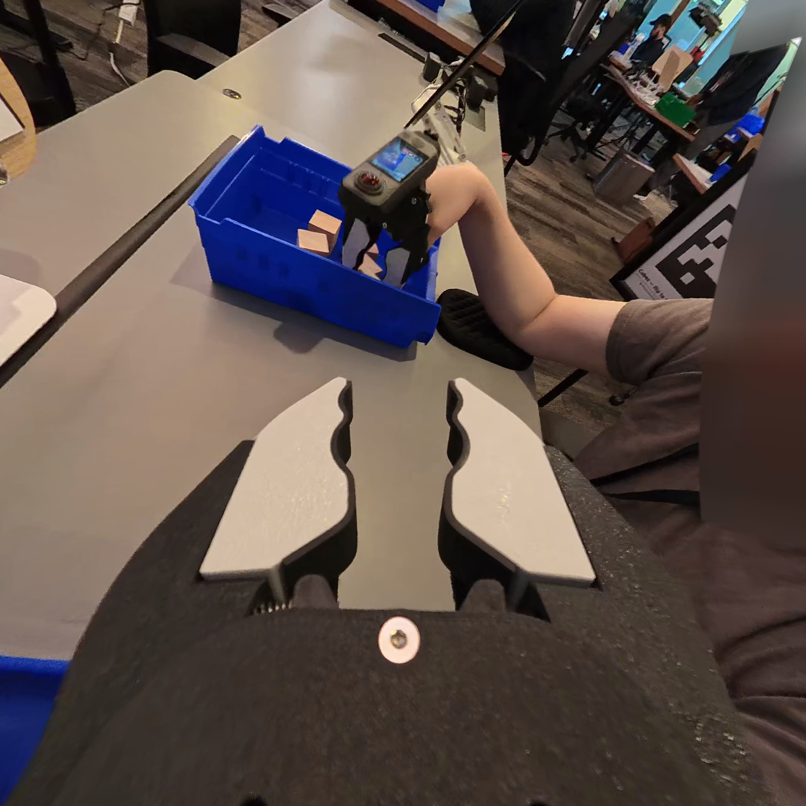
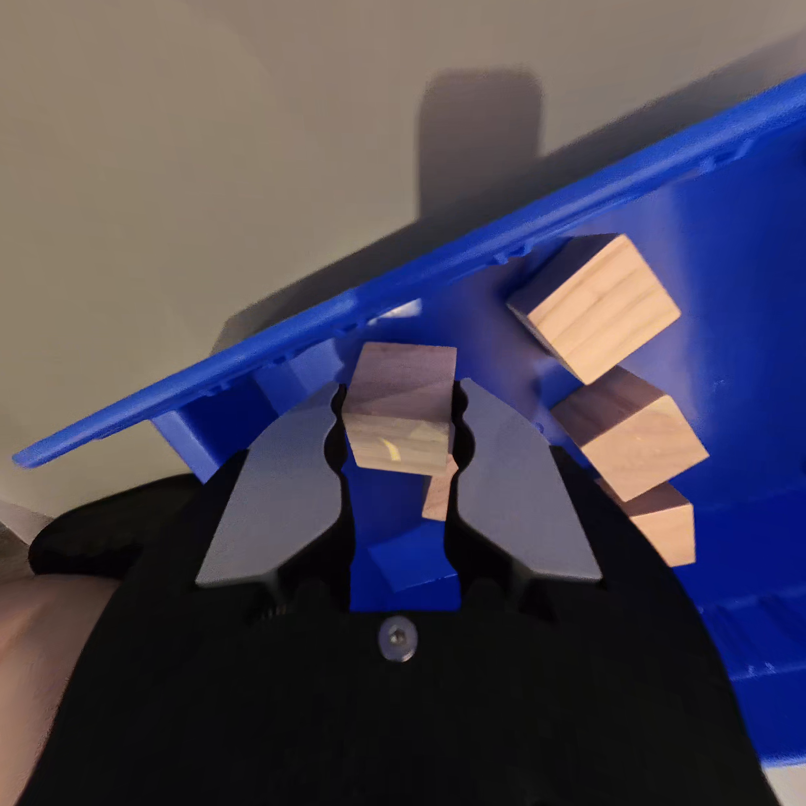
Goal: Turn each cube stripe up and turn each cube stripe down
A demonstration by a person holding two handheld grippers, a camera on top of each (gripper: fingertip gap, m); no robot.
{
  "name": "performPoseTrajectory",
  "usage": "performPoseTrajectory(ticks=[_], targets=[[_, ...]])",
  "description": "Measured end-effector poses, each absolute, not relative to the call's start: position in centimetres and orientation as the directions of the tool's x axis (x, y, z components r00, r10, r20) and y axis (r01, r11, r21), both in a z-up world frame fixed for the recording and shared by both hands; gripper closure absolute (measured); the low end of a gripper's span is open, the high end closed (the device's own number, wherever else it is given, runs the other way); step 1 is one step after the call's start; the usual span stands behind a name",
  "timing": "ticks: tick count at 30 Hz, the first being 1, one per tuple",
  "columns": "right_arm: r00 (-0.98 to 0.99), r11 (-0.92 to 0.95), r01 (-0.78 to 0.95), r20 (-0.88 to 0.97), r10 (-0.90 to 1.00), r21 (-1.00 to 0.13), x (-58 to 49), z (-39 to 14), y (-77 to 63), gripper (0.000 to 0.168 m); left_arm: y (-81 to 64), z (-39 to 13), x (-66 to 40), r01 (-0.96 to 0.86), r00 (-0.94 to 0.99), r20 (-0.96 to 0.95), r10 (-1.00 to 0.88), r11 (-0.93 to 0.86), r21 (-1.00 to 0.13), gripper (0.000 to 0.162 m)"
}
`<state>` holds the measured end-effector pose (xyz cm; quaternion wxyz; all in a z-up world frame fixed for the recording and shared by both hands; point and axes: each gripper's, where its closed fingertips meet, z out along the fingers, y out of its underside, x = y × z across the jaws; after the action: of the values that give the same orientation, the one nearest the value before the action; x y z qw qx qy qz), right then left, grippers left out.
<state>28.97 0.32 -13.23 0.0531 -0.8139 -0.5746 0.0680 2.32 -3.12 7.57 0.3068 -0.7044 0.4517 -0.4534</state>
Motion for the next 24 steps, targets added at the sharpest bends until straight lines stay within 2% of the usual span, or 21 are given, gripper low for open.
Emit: performPoseTrajectory(ticks=[5,10,15,17,21,24], targets=[[0.396,-0.402,0.913,-0.085,0.914,-0.065,29.4,-14.6,0.0,0.12,-2.8,7.5,1.9,-0.366,0.209,0.336,-0.918,-0.392,-0.844,0.121],[0.438,-0.439,0.898,-0.027,0.898,-0.012,30.1,-15.4,1.0,0.121,-2.9,7.5,1.5,-0.373,0.227,0.331,-0.916,-0.396,-0.839,0.121],[0.464,-0.468,0.882,-0.082,0.882,-0.047,29.5,-15.5,1.1,0.121,-3.1,7.2,1.4,-0.399,0.232,0.317,-0.919,-0.387,-0.831,0.121],[0.479,-0.485,0.866,-0.078,0.874,-0.119,29.2,-14.2,1.8,0.116,-3.3,7.4,1.2,-0.4,0.227,0.306,-0.925,-0.375,-0.836,0.12],[0.484,-0.45,0.797,-0.021,0.875,-0.402,29.1,-8.4,3.2,0.117,-3.6,8.6,0.4,-0.379,0.24,0.269,-0.933,-0.345,-0.859,0.119],[0.674,-0.513,0.626,0.076,0.735,-0.587,33.1,-3.6,6.4,0.117,-3.9,9.9,-0.3,-0.348,0.255,0.23,-0.939,-0.311,-0.884,0.119]])
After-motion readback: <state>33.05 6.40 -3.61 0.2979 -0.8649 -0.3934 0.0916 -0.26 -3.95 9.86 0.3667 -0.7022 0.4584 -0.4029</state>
